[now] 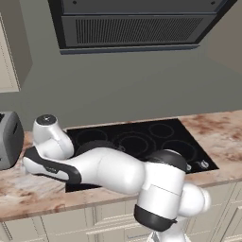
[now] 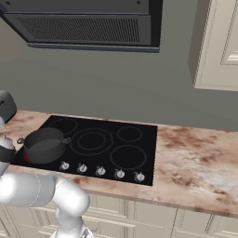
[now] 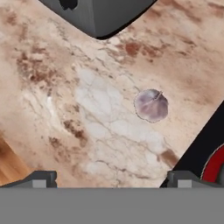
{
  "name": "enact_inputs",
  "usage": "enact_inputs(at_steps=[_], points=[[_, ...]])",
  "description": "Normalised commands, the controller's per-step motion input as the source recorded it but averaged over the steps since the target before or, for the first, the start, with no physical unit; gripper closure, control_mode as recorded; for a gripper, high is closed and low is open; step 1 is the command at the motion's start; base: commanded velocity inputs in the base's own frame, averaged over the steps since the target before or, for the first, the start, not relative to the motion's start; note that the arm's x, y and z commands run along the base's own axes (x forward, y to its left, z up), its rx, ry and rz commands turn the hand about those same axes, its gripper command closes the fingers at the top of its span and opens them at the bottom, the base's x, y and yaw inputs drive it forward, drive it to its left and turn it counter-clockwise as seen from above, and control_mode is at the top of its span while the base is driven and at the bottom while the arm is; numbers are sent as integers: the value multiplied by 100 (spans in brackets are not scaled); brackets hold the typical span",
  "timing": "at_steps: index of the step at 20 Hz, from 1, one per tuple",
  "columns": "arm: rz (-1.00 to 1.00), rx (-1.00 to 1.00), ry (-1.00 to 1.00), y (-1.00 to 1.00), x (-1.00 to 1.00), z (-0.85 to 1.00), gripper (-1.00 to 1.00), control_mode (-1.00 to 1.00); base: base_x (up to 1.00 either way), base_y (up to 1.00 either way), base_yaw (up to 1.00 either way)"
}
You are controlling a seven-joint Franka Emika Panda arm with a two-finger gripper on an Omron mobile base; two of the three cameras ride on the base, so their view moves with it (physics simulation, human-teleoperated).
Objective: Turn on the burner for the pot on the stove. Wait thirty seconds for the pot to heat up. Then add the garlic to the pot.
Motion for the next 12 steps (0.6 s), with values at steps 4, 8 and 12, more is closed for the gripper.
enact_inputs(at_steps=[4,8,12], points=[[0,0,-1,0,28,-23,-100,-100,0,0,0],[0,0,-2,6,24,-17,-100,-100,0,0,0],[-1,0,-1,10,6,0,-100,-100,0,0,0]])
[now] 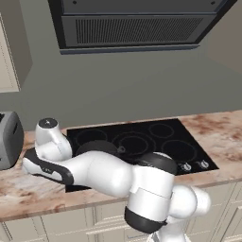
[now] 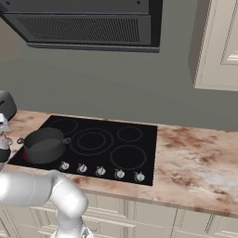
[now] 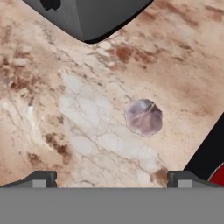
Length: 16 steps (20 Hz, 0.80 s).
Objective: Turn on the burner for the pot on the stove. Wait thirty seconds for the pot to heat up. Then add the garlic to the pot.
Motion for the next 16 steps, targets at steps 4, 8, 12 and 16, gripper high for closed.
enact_inputs(at_steps=[4,8,12,16], points=[[-2,0,-3,16,1,-4,-100,-100,0,0,0],[0,0,-11,0,0,-24,-100,-100,0,0,0],[0,0,-18,0,0,-19,-100,-100,0,0,0],[0,0,-11,0,4,-6,-100,-100,0,0,0]])
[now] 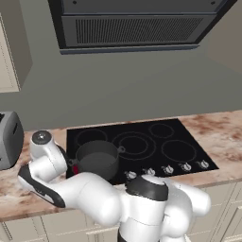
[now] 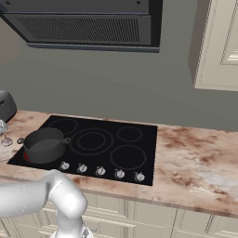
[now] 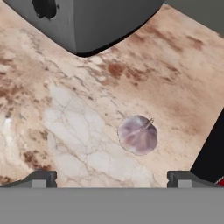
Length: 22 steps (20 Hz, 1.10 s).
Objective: Turn on the burner for the pot on the stove. Wait thirty seconds for the pot to heat up. Then add the garlic to the pot.
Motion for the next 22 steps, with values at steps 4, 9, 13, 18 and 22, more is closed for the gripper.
enact_inputs(at_steps=[4,9,13,18,22], points=[[-2,0,3,-1,19,-1,-100,-100,0,0,0],[-4,5,9,-22,16,-3,-100,-100,0,0,0],[-4,1,6,-3,16,-31,-100,-100,0,0,0],[-2,0,0,0,16,-50,-100,-100,0,0,0],[0,0,0,0,26,-31,-100,-100,0,0,0]])
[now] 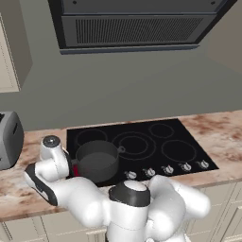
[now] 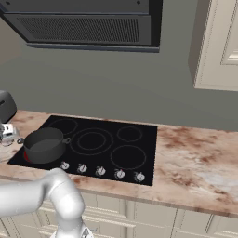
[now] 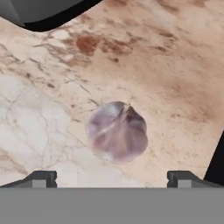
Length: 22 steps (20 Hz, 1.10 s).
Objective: Turn on the burner for the pot on the stove. Wait thirty seconds for the pot to heat up. Then add the garlic to the pot.
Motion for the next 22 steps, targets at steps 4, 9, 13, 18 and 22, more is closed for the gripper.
enact_inputs(at_steps=[4,9,13,18,22], points=[[0,0,1,0,33,-24,-100,-100,0,0,0],[0,0,5,14,34,-28,-100,-100,0,0,0],[0,-1,1,37,13,-22,-100,-100,0,0,0],[0,0,1,31,26,-35,100,-100,0,0,0],[0,0,8,7,21,-47,100,-100,0,0,0]])
